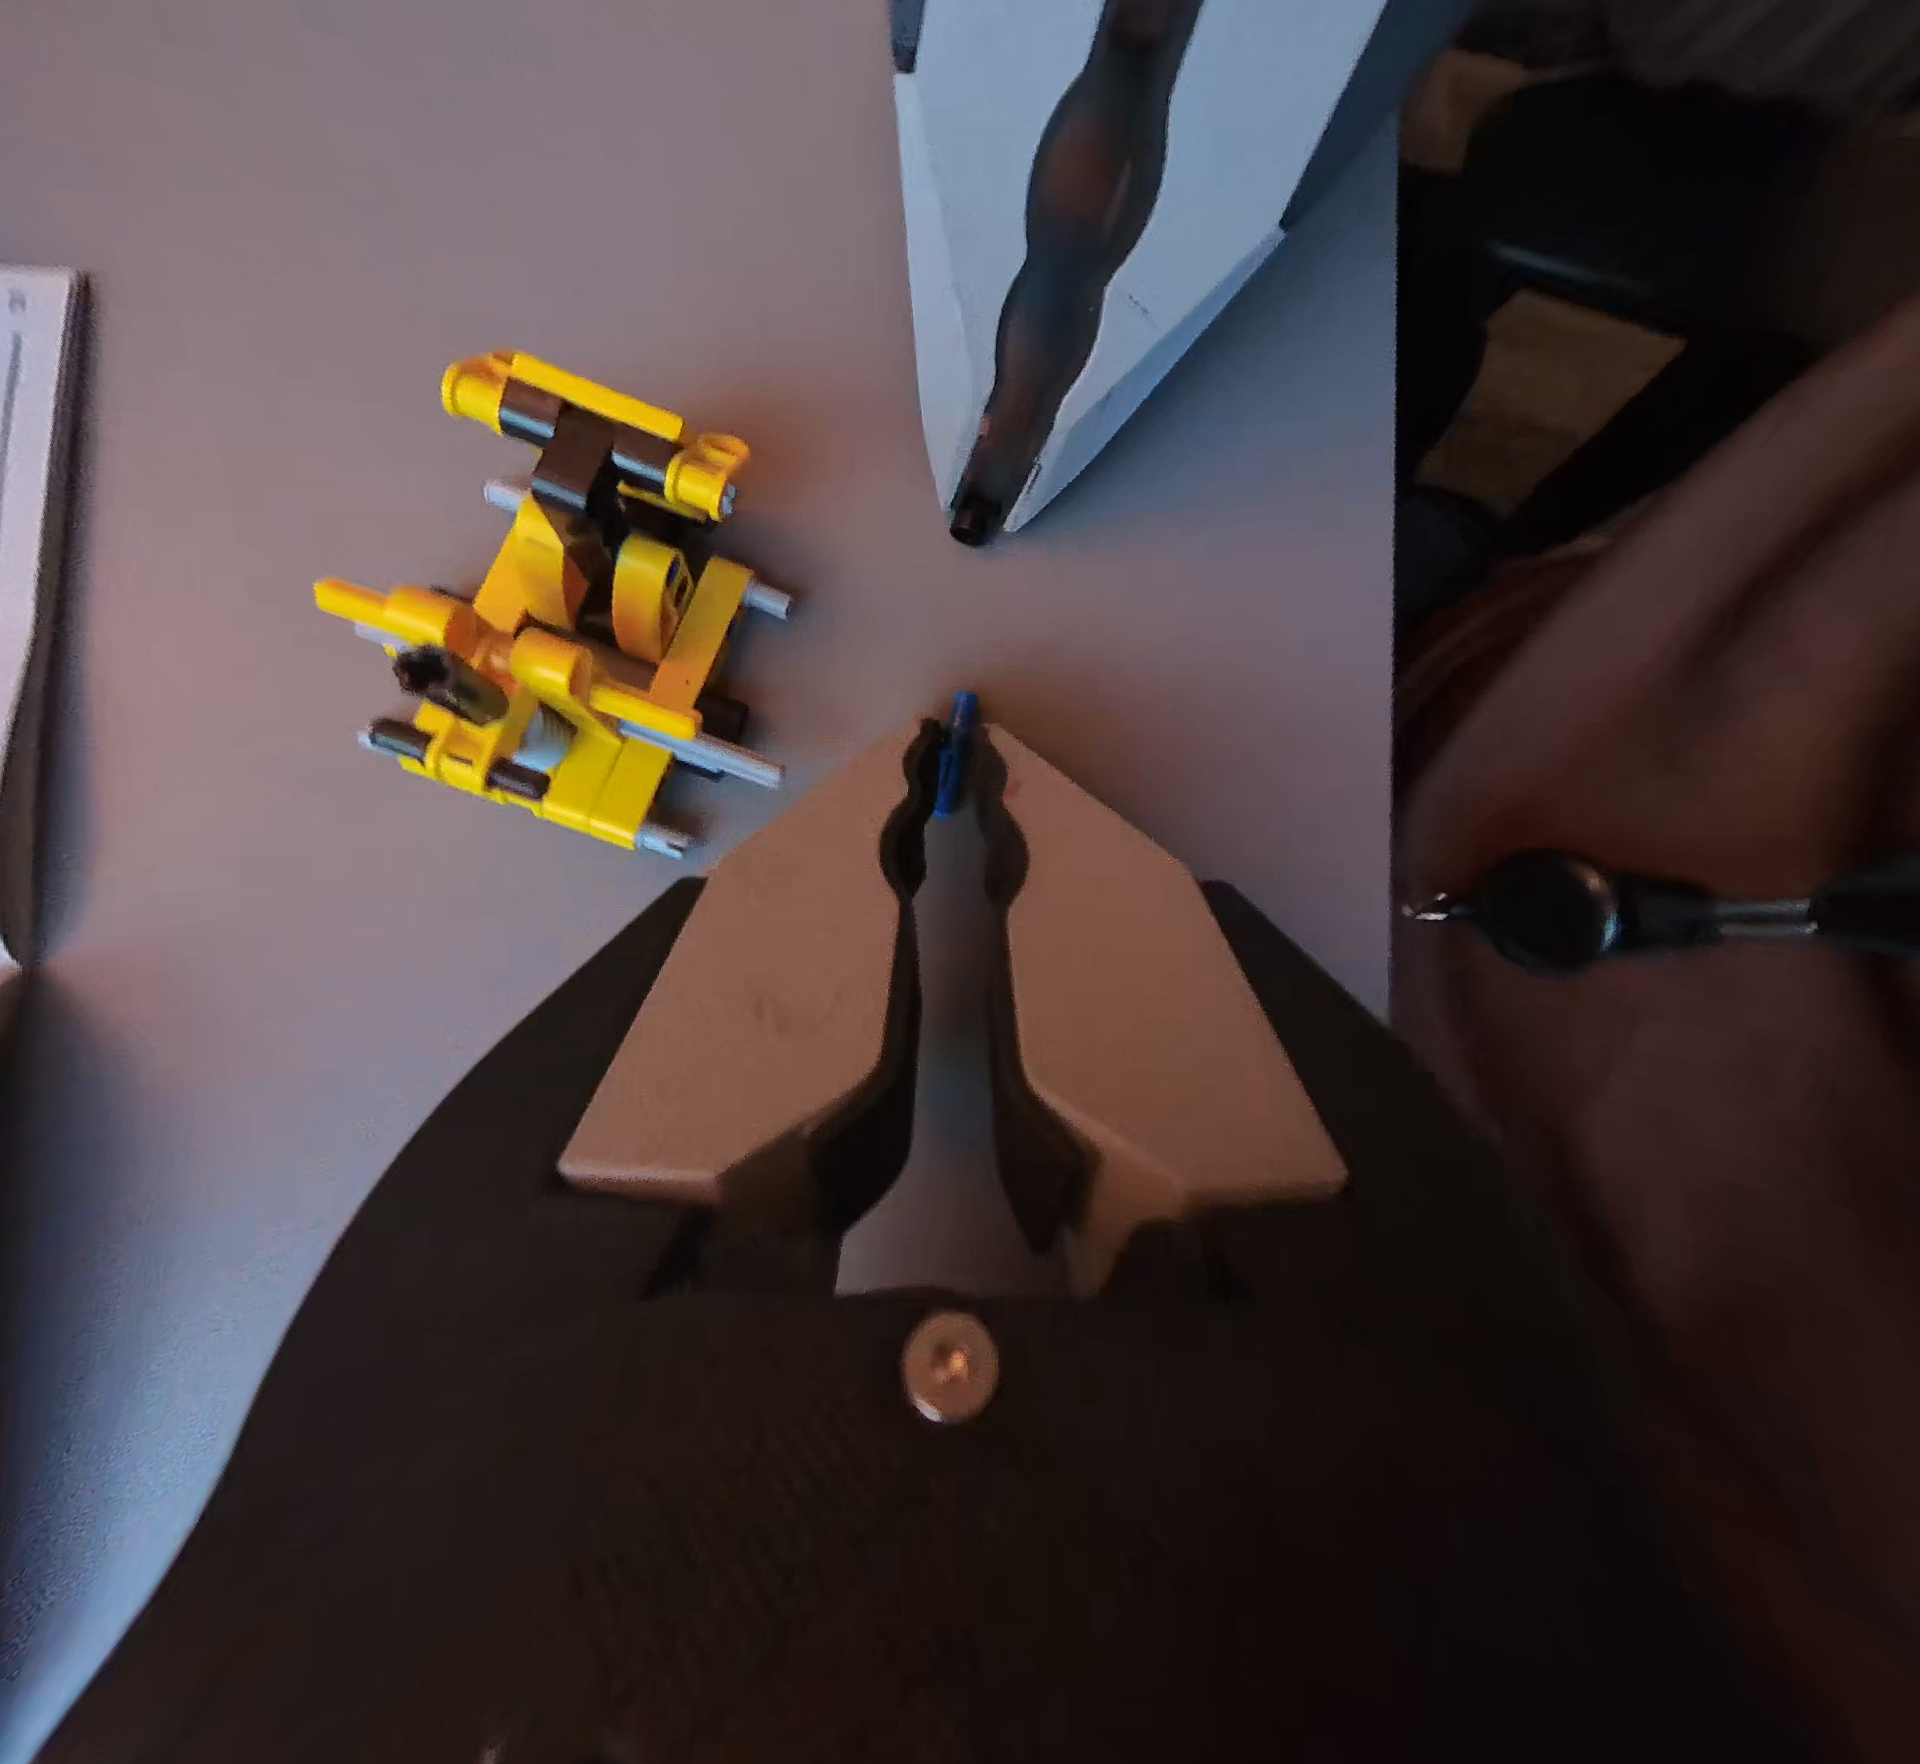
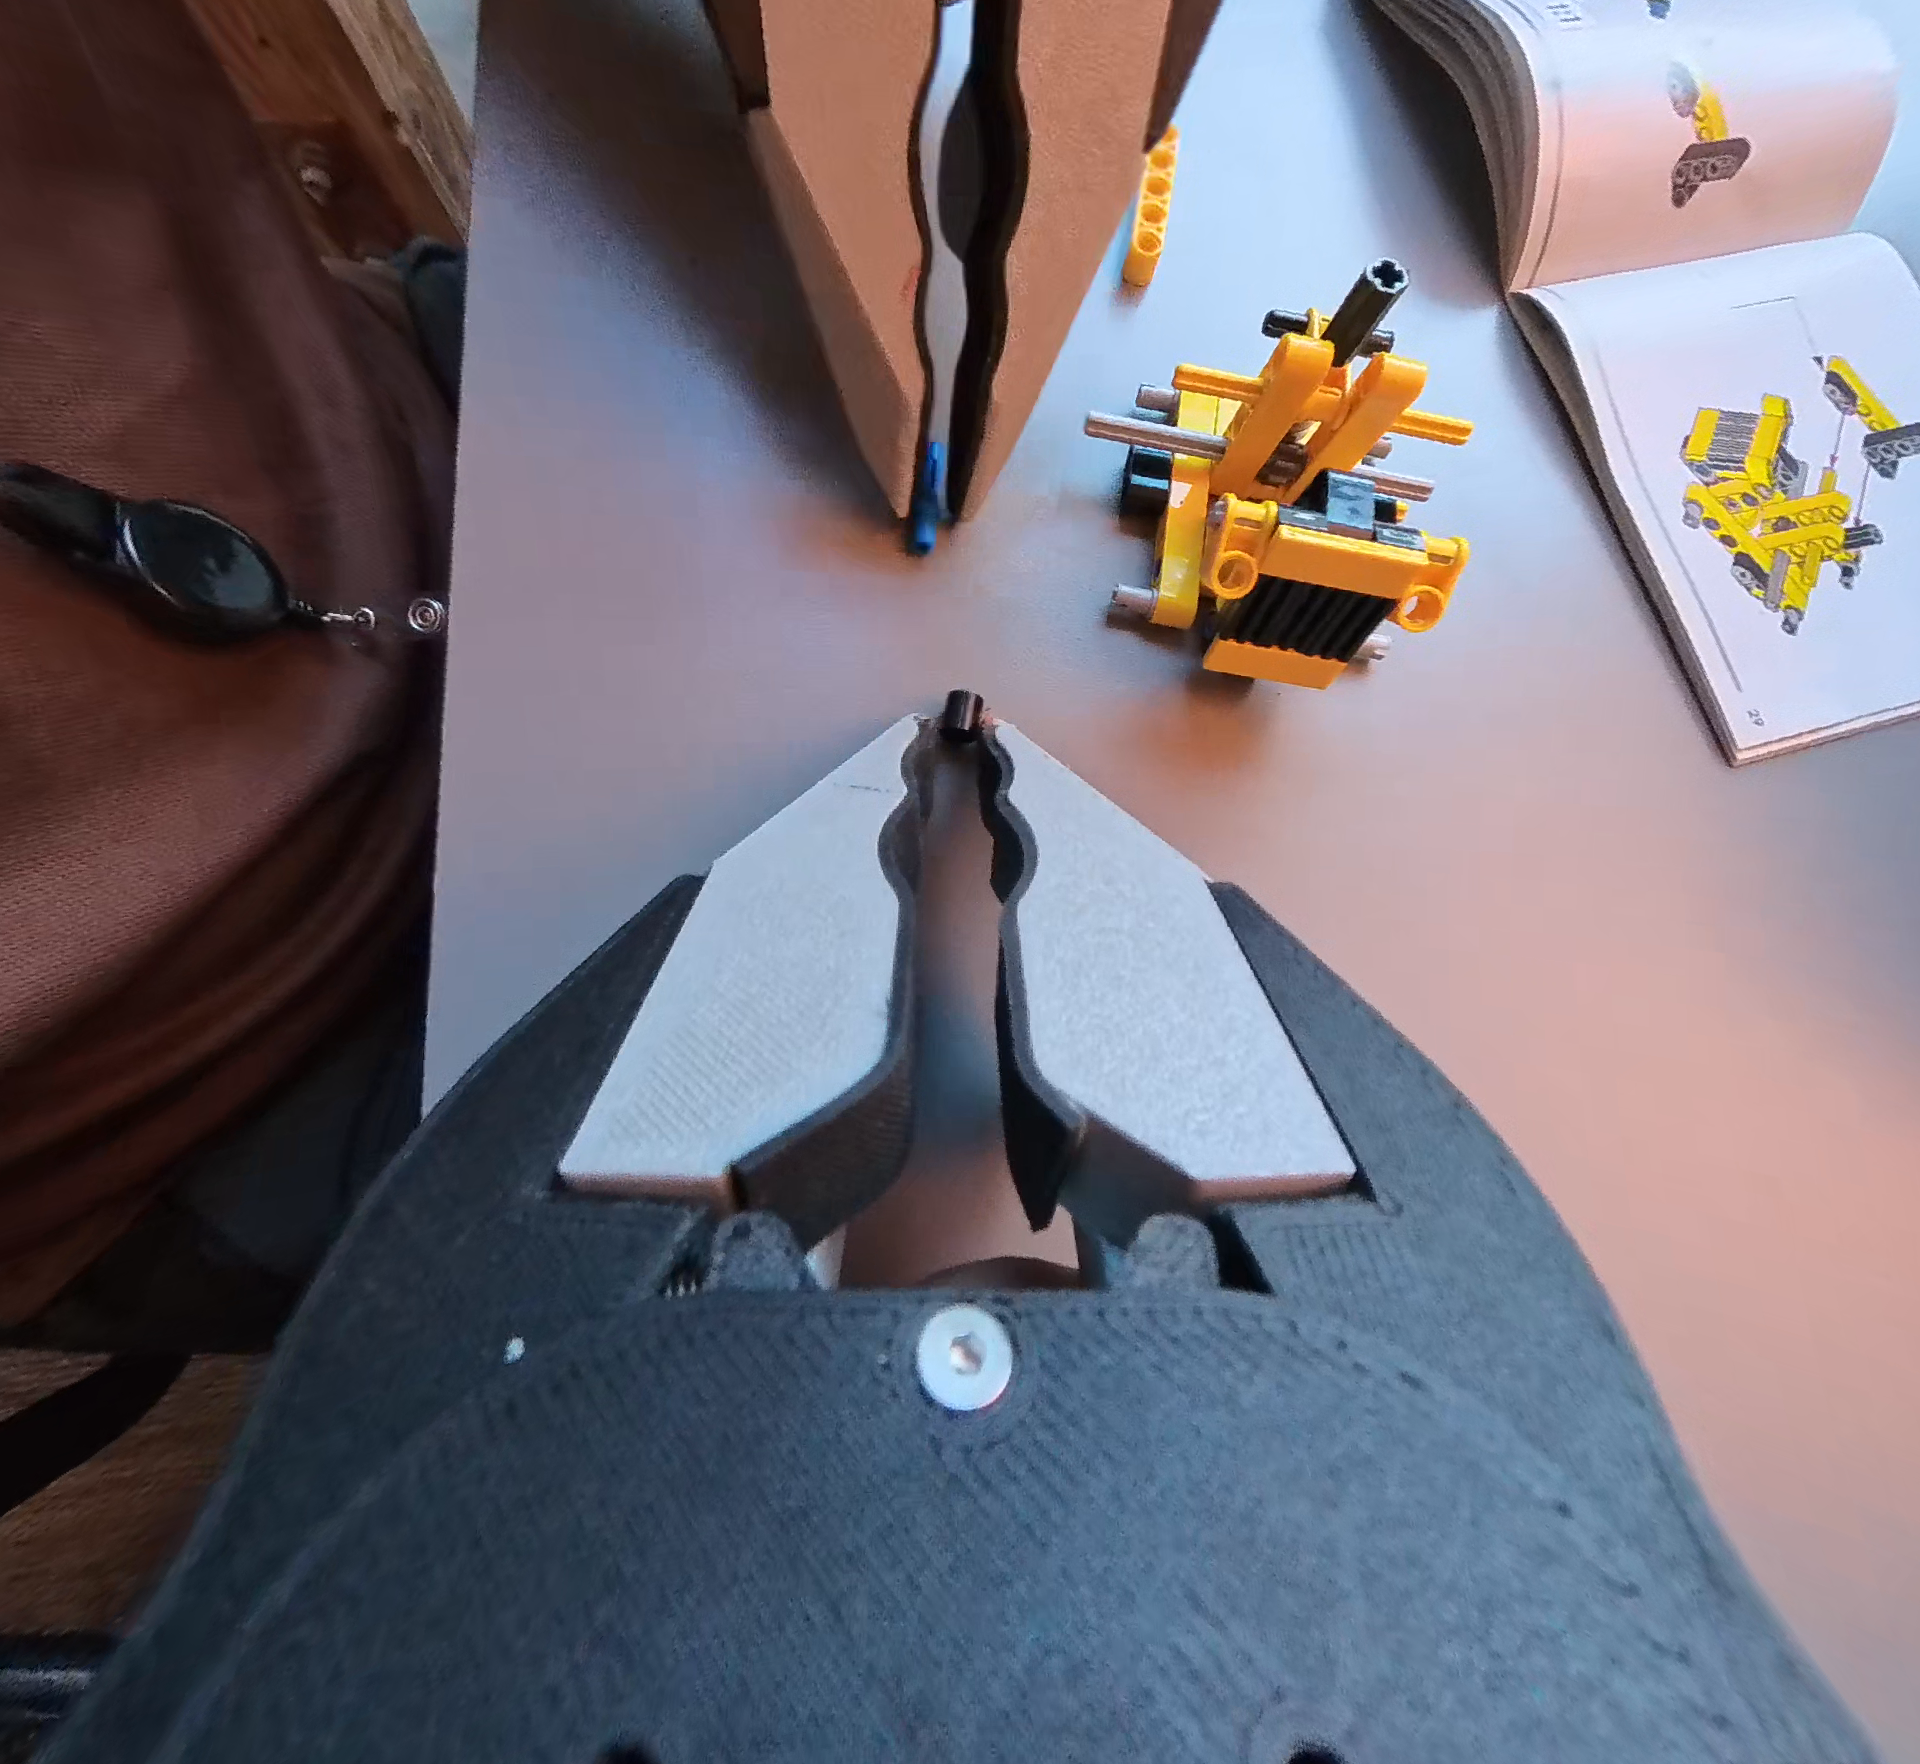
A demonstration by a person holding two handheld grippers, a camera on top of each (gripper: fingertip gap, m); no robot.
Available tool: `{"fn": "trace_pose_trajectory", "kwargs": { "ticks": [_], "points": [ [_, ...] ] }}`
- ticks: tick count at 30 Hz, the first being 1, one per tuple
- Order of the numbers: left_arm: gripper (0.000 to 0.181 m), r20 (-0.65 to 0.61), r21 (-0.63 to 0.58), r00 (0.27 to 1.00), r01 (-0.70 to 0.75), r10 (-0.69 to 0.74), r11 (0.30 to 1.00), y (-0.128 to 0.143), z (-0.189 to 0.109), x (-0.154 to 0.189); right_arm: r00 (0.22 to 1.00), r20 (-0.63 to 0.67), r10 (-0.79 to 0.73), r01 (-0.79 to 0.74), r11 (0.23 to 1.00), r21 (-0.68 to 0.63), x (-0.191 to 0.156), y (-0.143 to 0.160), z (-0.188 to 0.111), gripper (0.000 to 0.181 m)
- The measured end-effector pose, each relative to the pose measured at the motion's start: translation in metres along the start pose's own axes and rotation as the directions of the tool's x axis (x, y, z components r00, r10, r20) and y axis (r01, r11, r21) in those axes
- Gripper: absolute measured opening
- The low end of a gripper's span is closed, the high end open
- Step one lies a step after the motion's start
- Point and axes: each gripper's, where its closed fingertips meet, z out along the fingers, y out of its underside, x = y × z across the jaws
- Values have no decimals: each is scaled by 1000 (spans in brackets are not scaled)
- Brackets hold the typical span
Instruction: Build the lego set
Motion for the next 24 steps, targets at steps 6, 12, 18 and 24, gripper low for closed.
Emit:
{"fn": "trace_pose_trajectory", "kwargs": {
  "ticks": [6, 12, 18, 24],
  "points": [
    [17, 23, 85, 990, 135, -138, 987, 8, -12, 1, 1000, 26, -16, 16, 1000, 4, -5, -6, 5, 4],
    [11, 9, 57, 998, 67, -67, 996, 12, -11, 11, 996, 60, -68, 68, 998, 11, -17, -16, 16, 4],
    [3, 59, 46, 998, -1, -2, 999, 10, -7, 9, 990, 98, -106, 105, 994, 19, -34, -25, 22, 3],
    [23, 233, 38, 973, -5, -4, 999, 19, -19, -11, 988, 87, -125, 122, 992, 44, -38, -29, 21, 3]
  ]
}}
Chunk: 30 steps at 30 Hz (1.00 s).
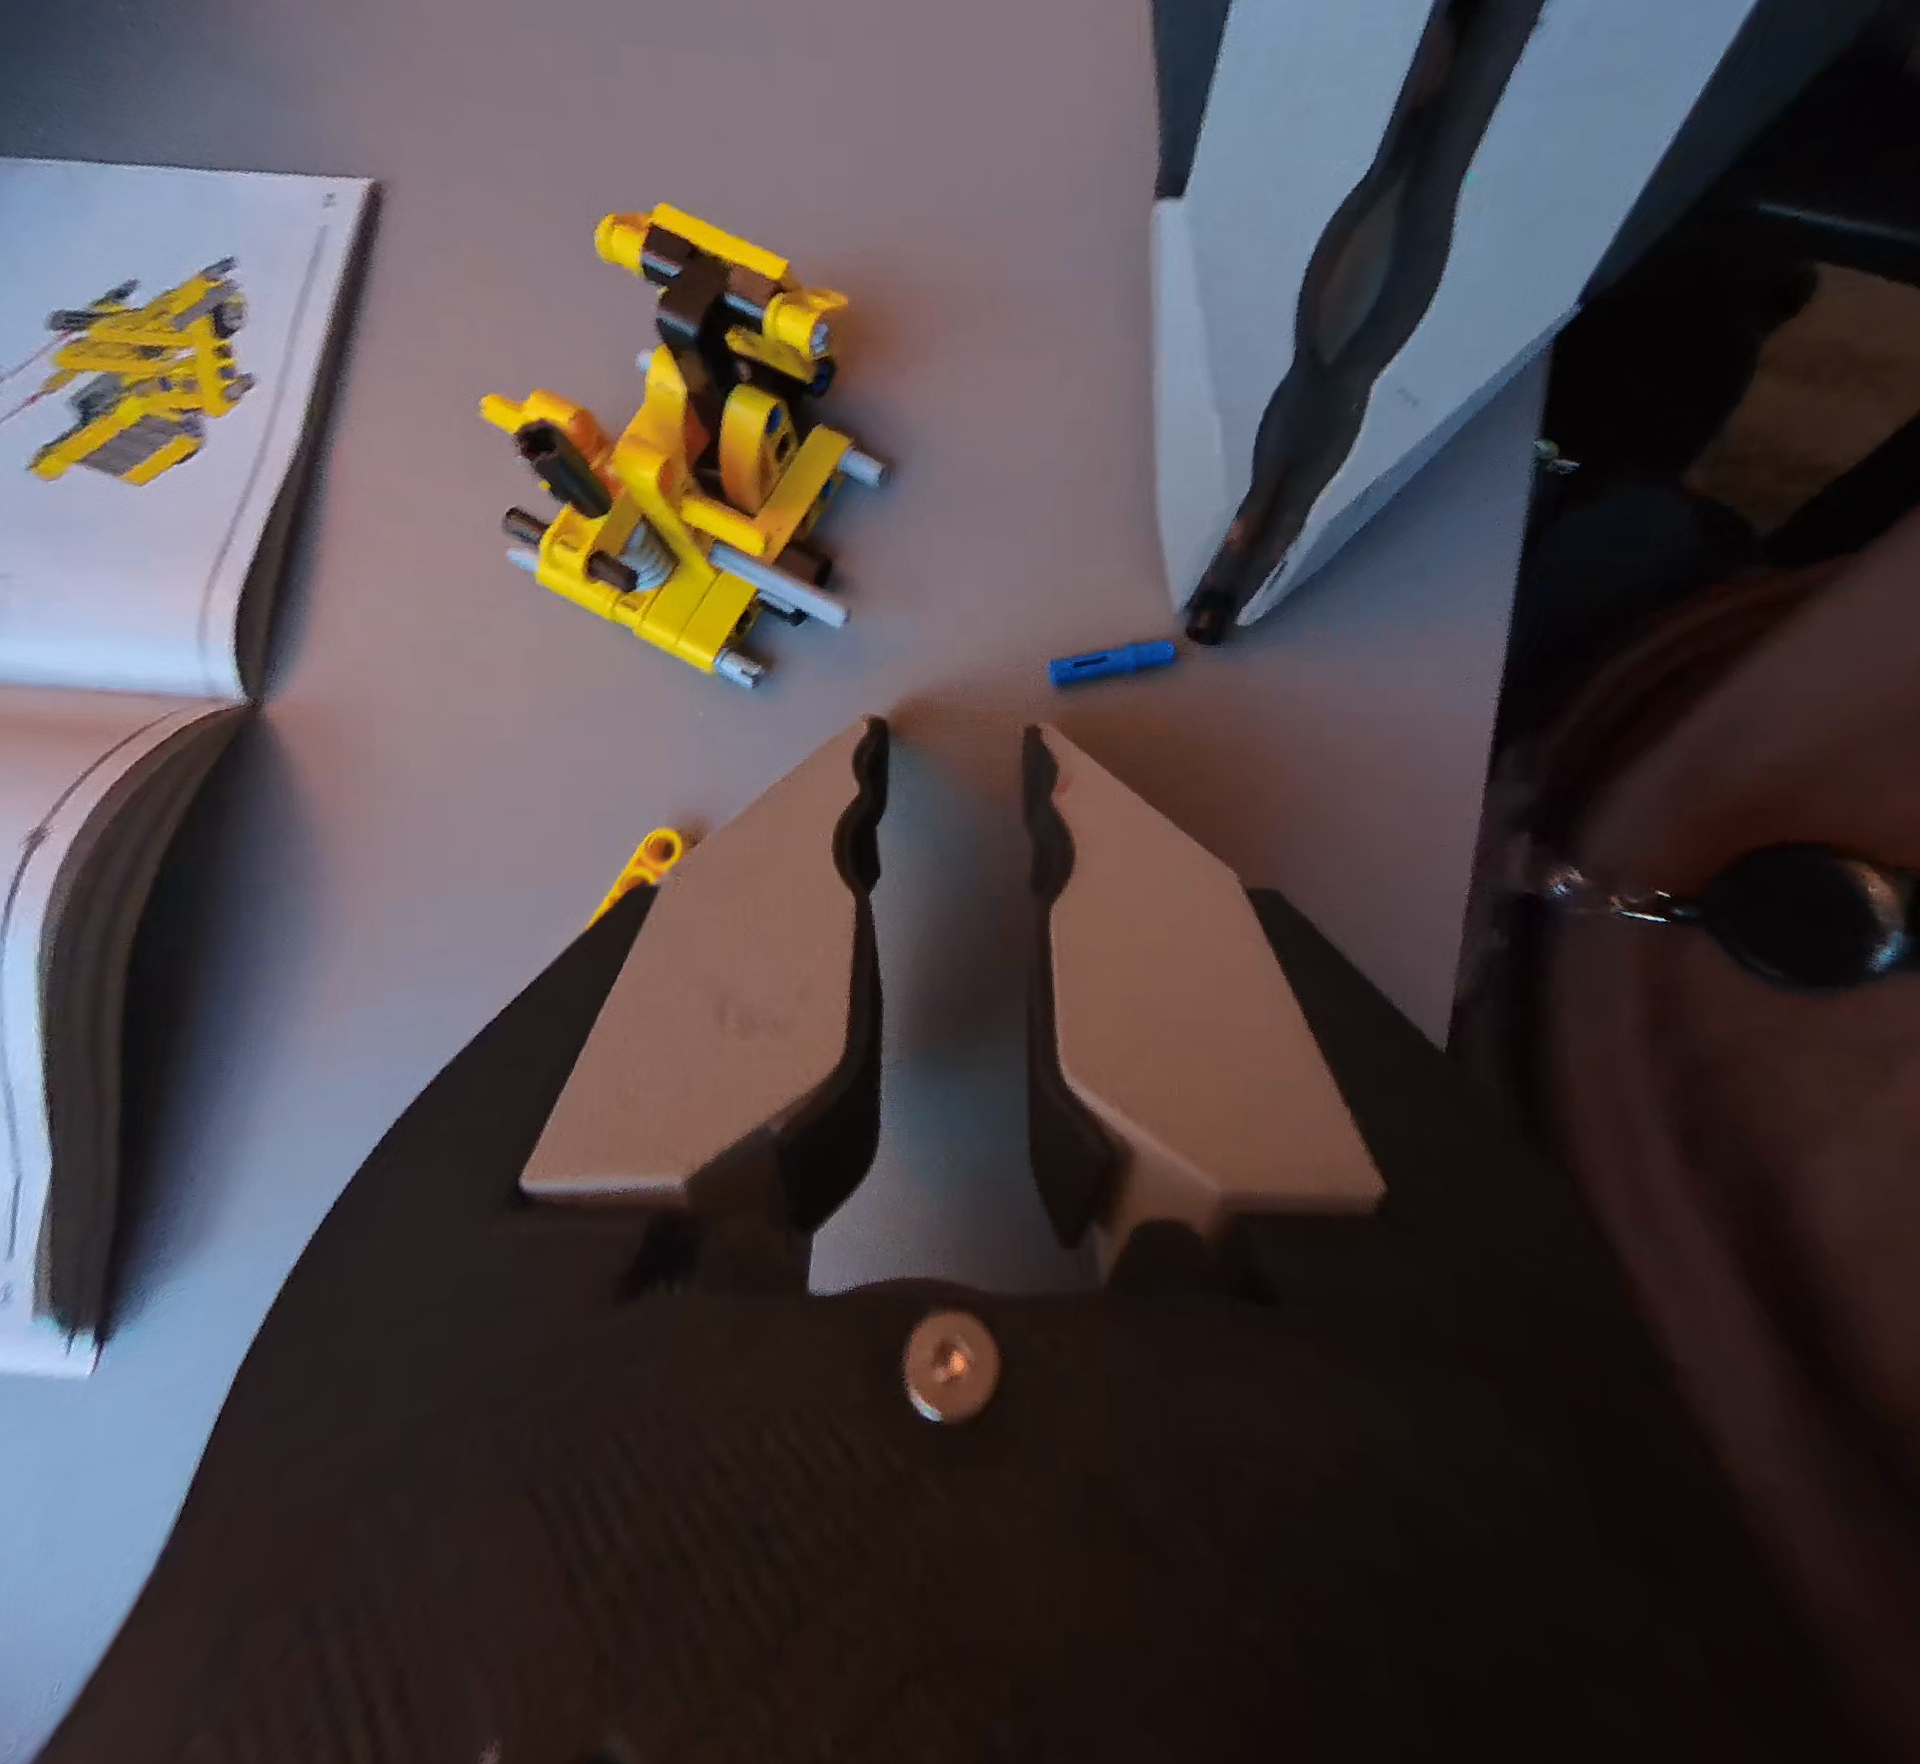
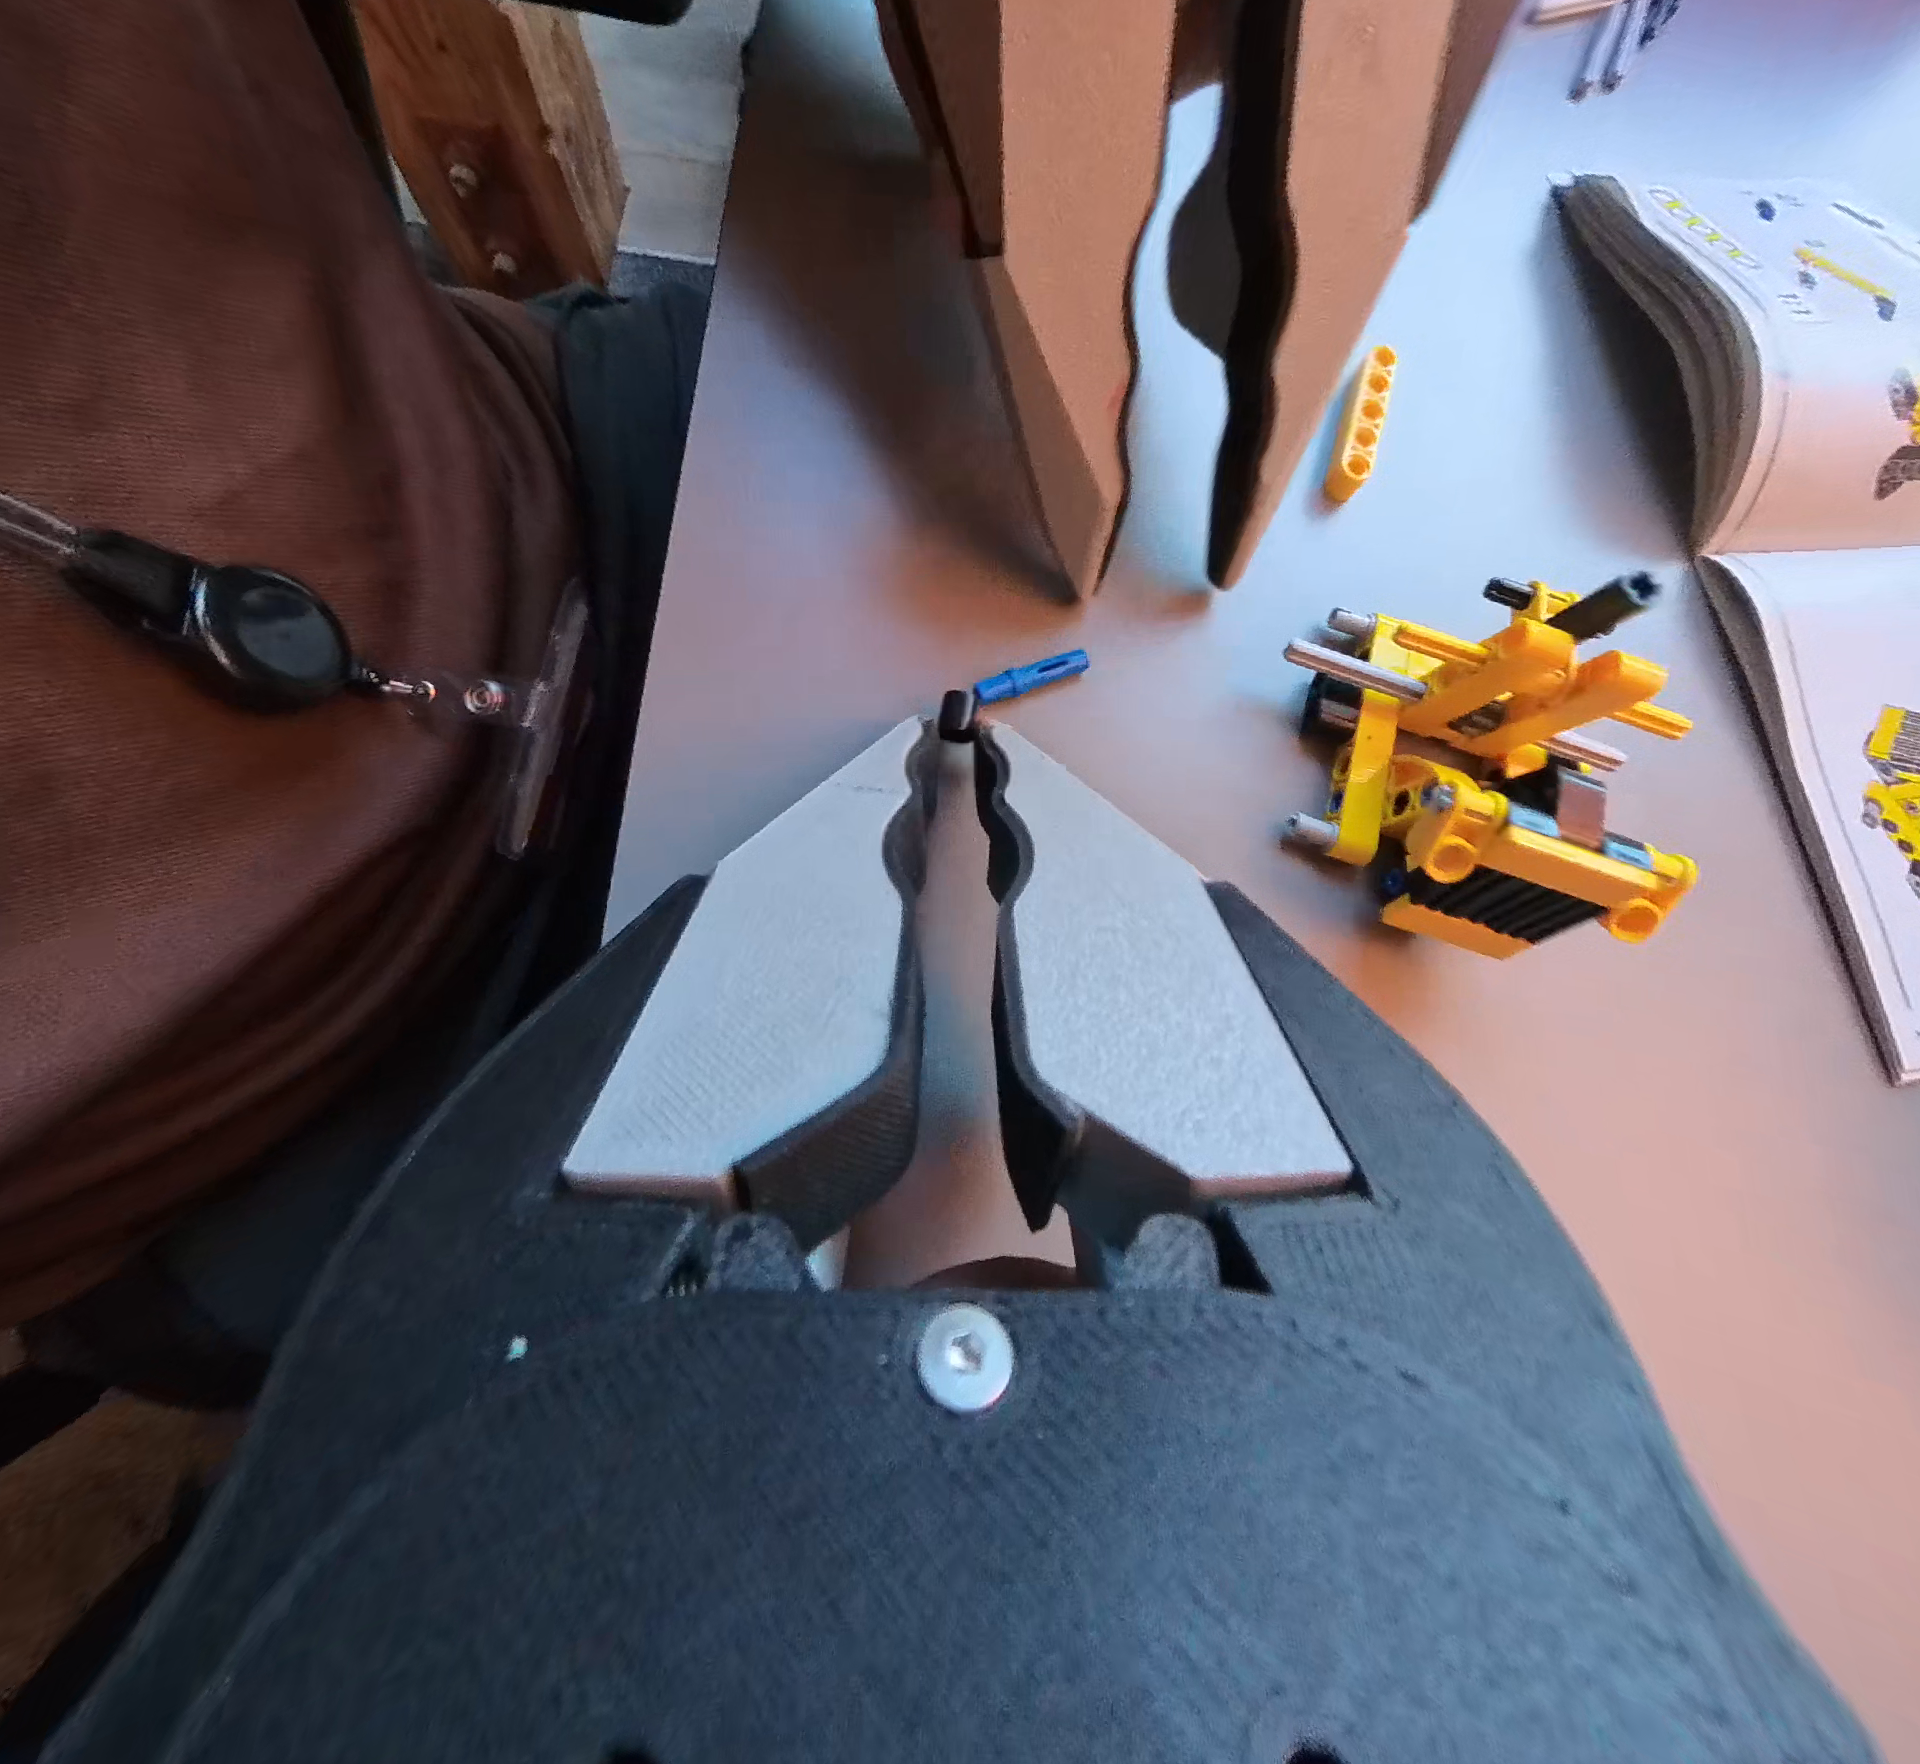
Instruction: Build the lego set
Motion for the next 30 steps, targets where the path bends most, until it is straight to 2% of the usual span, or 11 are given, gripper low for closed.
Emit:
{"fn": "trace_pose_trajectory", "kwargs": {
  "ticks": [1, 4, 5, 10, 14, 17, 19, 23, 26, 30],
  "points": [
    [22, 2, 2, 1000, 10, -10, 1000, 1, -1, 1, 1000, -10, 13, -13, 1000, 7, 3, 0, -1, 4],
    [10, -95, 21, 994, 65, -62, 998, 1, -3, 19, 998, -32, 44, -45, 999, -8, 11, 5, -3, 3],
    [0, -114, 31, 991, 69, -65, 997, 1, -4, 24, 999, -31, 39, -40, 999, -23, 11, 6, -1, 4],
    [0, -146, 43, 982, 130, -122, 991, 3, -3, 33, 999, -40, -3, 2, 1000, -29, 7, -5, 13, 4],
    [0, -121, 33, 979, 167, -162, 985, 6, -6, 25, 999, -41, -24, 23, 999, -28, 7, -11, 19, 4],
    [18, -92, 17, 980, 182, -179, 983, 10, -12, 18, 998, -54, -16, 14, 999, -30, 9, -5, 12, 3],
    [24, -102, 10, 977, 191, -189, 982, 9, -14, 20, 998, -66, 2, -4, 999, -32, 14, 1, 7, 4],
    [23, -115, -5, 980, 162, -161, 987, 1, -4, 25, 999, -37, 11, -12, 999, -30, 16, 3, 6, 4],
    [2, -102, -24, 987, 124, -126, 992, -2, 2, 21, 1000, -29, 5, -6, 1000, -27, 16, 4, 5, 4],
    [2, -116, -45, 993, 23, -28, 999, -1, 2, 23, 1000, -23, 21, -21, 999, -26, 17, 6, 2, 4]
  ]
}}
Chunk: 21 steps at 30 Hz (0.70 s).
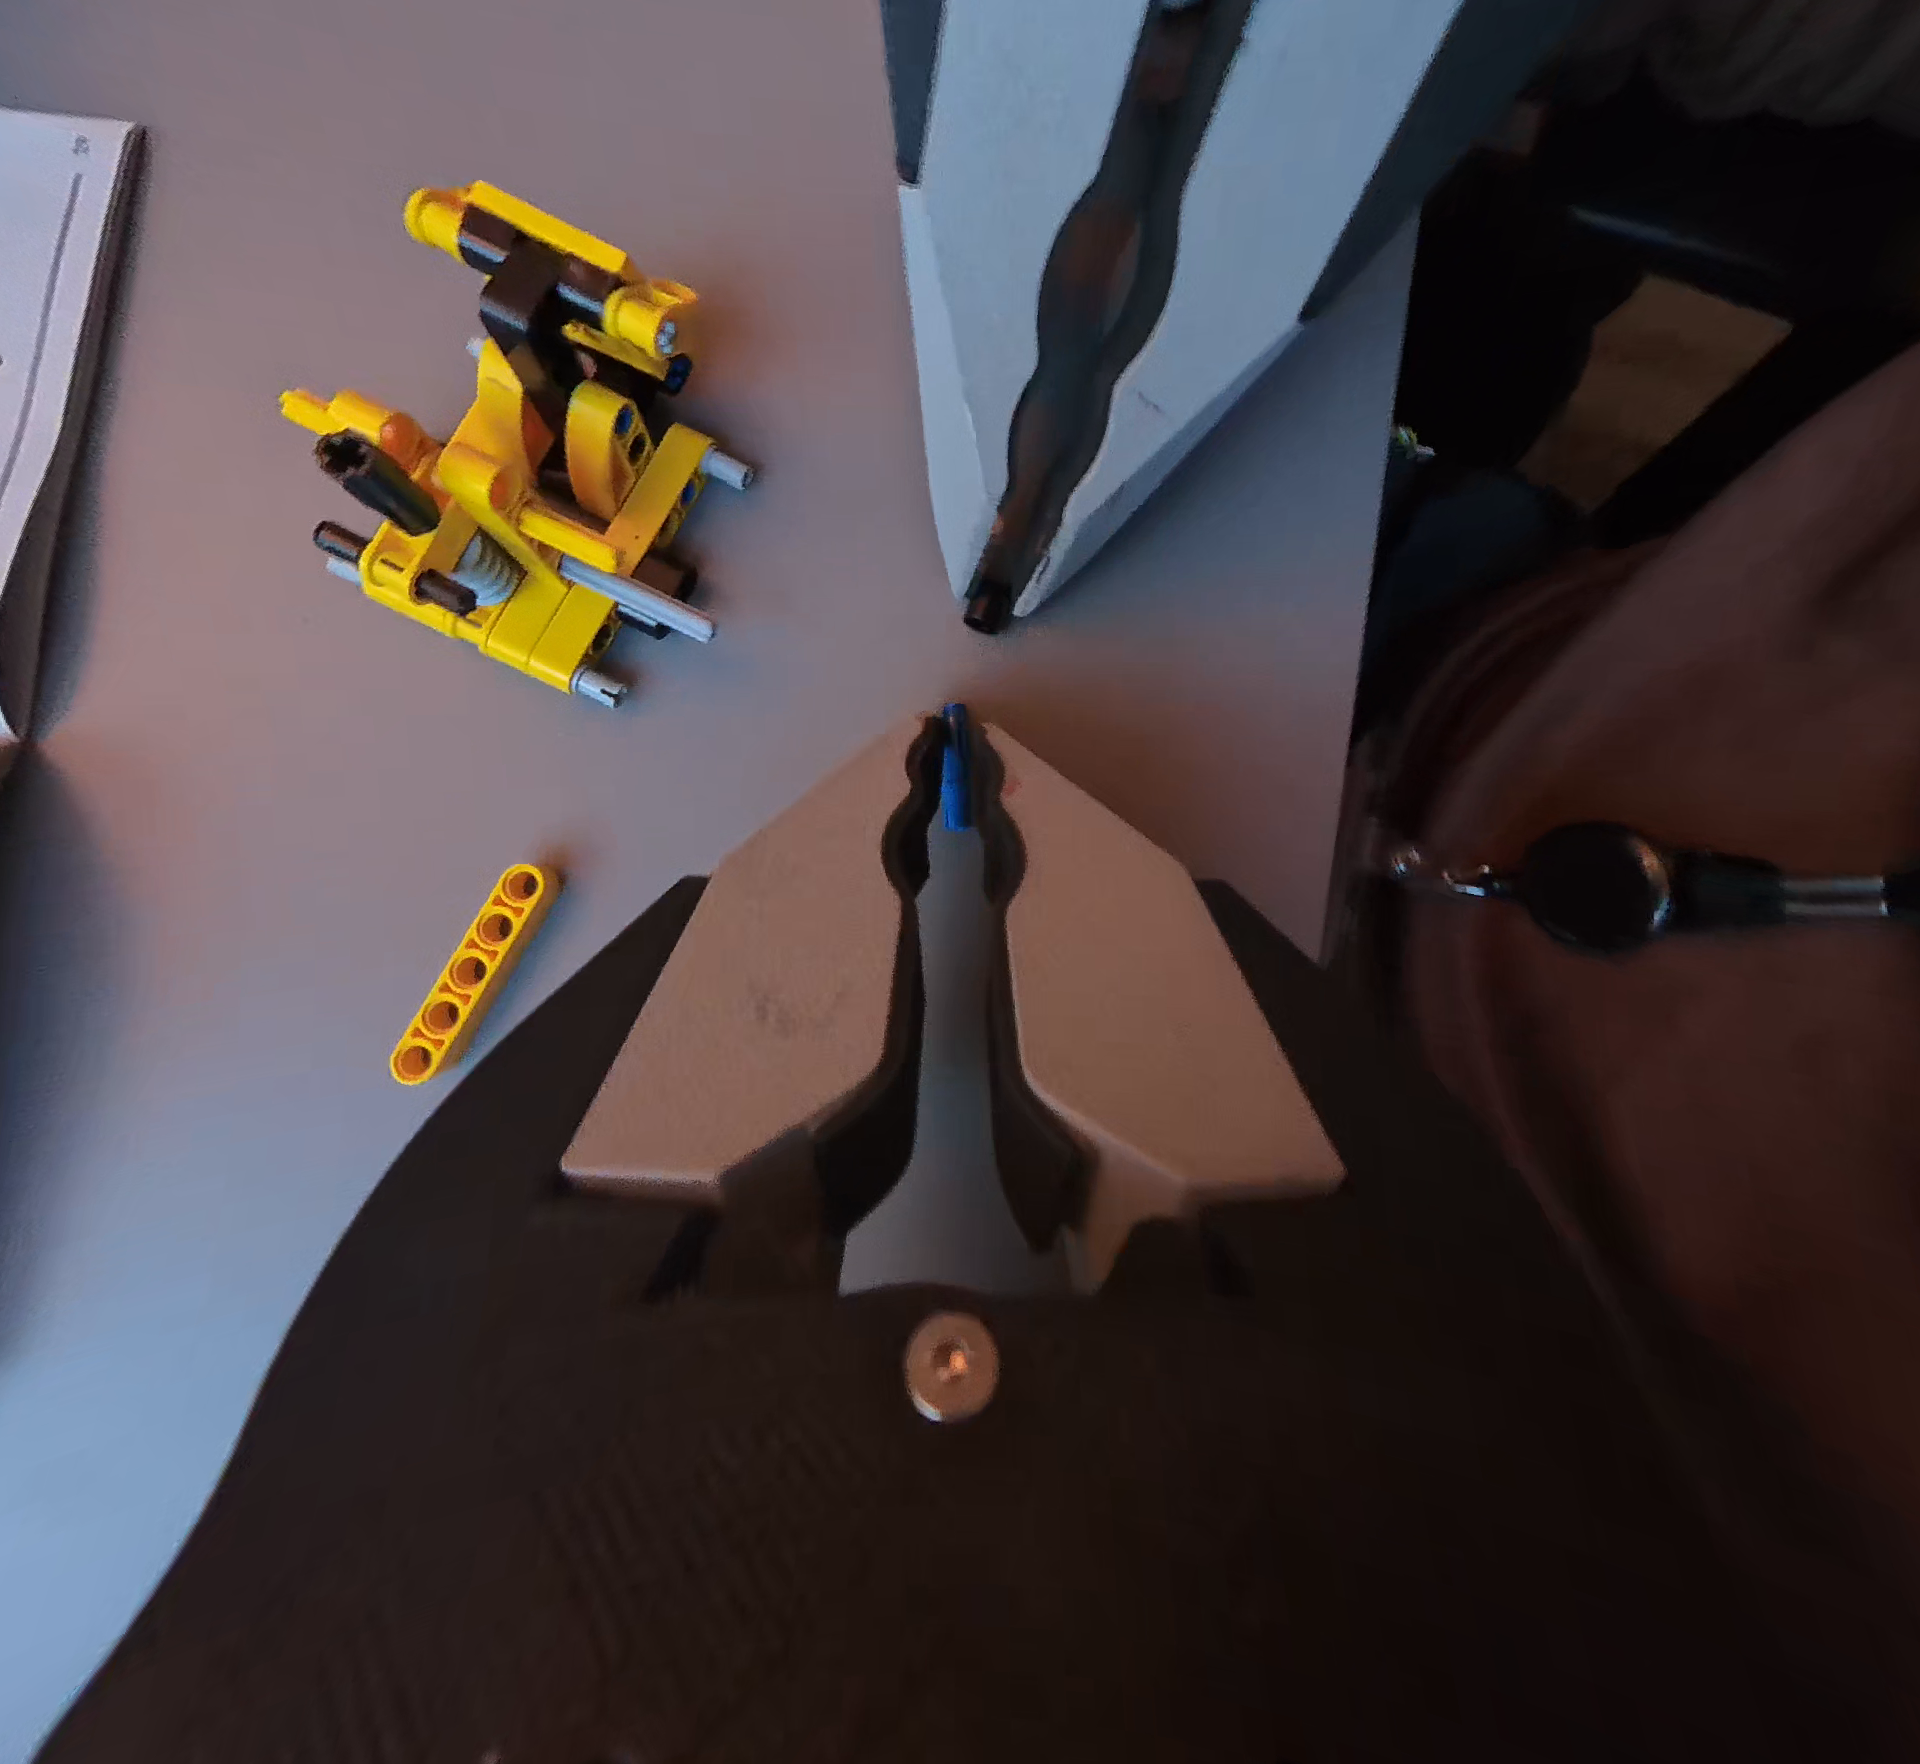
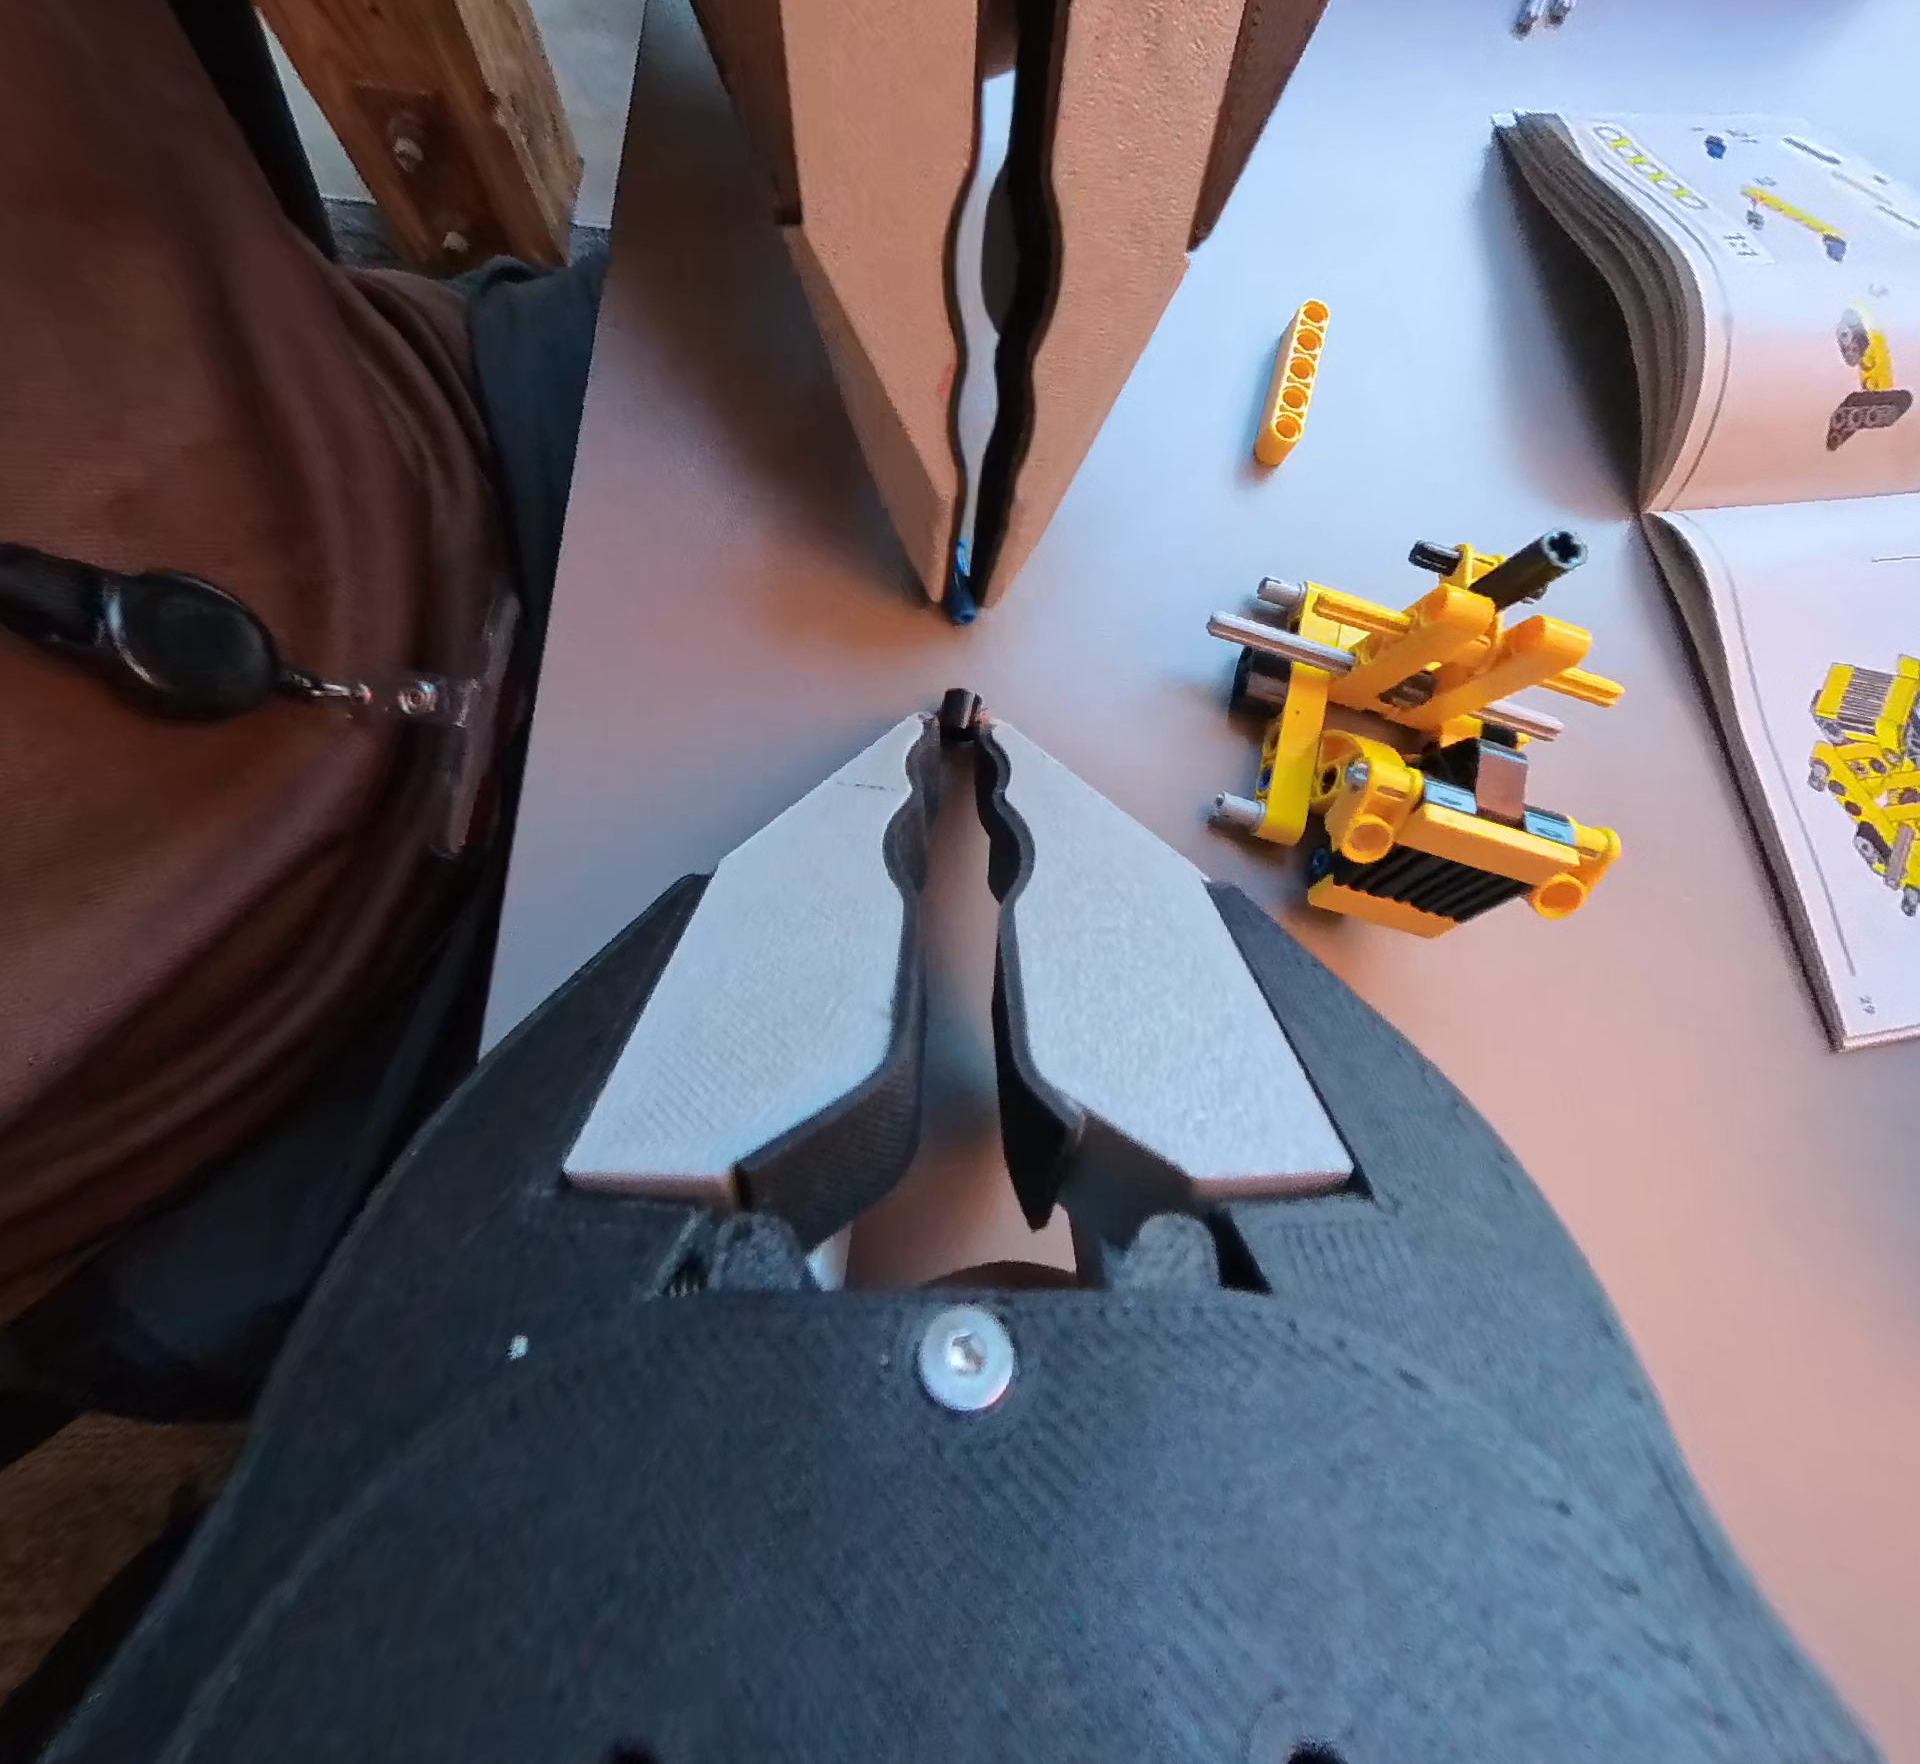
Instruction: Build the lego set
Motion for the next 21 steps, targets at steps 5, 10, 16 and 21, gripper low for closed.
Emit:
{"fn": "trace_pose_trajectory", "kwargs": {
  "ticks": [5, 10, 16, 21],
  "points": [
    [14, -32, -23, 997, -77, 76, 997, 4, -4, 3, 1000, 12, 8, -8, 1000, 2, 0, 0, 0, 4],
    [12, -30, -37, 994, -102, 101, 994, 7, -7, -2, 1000, 25, 4, -4, 1000, 4, -1, -1, 1, 4],
    [2, -105, -8, 985, -135, 134, 991, 5, -3, 6, 999, 40, 0, 0, 1000, 6, -2, -4, 4, 4],
    [2, -146, 77, 981, -114, 124, 991, 1, -1, 5, 999, 53, -13, 13, 1000, 9, -5, -5, 5, 4]
  ]
}}
